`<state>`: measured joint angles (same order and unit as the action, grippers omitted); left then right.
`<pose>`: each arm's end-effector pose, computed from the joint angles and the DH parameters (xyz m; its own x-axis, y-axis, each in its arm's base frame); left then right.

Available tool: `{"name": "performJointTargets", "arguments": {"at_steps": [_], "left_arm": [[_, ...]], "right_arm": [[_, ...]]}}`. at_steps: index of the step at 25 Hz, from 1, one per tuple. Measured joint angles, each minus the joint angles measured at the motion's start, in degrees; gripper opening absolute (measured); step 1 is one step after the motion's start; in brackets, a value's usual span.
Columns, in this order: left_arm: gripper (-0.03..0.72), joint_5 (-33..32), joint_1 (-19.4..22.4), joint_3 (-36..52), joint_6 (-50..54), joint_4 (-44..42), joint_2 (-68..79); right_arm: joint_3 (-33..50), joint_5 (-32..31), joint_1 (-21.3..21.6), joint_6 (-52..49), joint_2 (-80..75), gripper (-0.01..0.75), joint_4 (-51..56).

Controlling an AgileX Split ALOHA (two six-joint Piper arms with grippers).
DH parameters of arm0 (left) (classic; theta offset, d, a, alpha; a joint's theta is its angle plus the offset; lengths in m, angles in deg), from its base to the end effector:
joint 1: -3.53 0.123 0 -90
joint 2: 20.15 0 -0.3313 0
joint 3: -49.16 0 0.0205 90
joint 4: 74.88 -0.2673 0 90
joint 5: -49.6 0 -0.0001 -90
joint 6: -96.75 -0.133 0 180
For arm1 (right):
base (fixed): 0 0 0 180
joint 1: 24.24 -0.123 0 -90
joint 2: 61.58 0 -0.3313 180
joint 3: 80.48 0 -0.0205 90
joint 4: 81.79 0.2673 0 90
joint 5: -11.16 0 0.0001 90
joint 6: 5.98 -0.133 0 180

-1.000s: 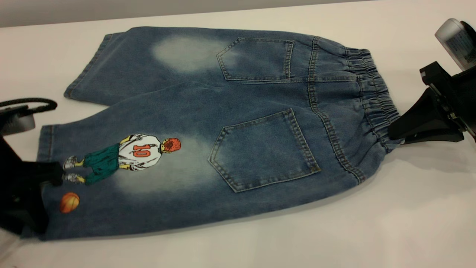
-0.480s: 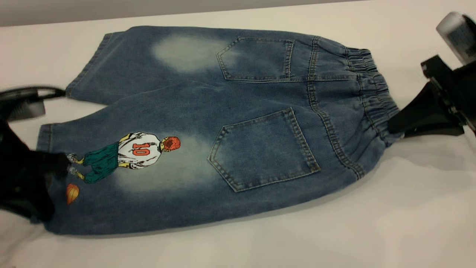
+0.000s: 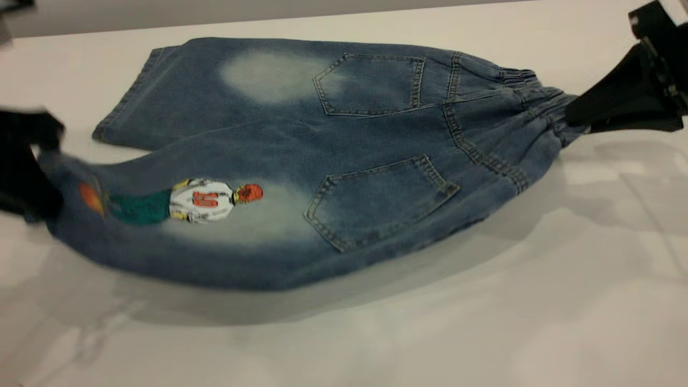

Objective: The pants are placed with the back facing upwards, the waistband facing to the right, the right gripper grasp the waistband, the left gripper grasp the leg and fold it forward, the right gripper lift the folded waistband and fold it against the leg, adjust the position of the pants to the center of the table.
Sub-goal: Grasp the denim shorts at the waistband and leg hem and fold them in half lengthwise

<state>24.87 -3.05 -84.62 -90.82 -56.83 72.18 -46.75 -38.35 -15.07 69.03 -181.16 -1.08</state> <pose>0.2424 -0.0453 0.1417 -0.9581 -0.0442 -0.2829 0.0045 0.9856 -0.1693 0.3378 0.0466 0.0971 -0.9504 0.1634 -0.2646 -0.0846 0.6830 0.7255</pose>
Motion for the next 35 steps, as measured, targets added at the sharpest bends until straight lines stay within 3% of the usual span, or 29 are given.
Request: {"name": "performJointTargets", "arguments": {"at_steps": [10,18,35], "left_arm": [[0.076,5.11,0.05,-3.49,-1.13,0.24,-3.35],[0.076,7.5,0.05,-8.91,-1.39,0.31,1.98],[0.076,6.69,0.05,-29.02,-4.38,-0.05,15.51]], "right_arm": [[-6.06,-2.07,0.0,-1.56,-0.19,0.029,-0.21],[-10.8,-2.15,0.0,-1.56,-0.35,0.029,-1.25],[-18.83,-2.2,0.0,-1.32,-7.02,0.029,-1.35]]}}
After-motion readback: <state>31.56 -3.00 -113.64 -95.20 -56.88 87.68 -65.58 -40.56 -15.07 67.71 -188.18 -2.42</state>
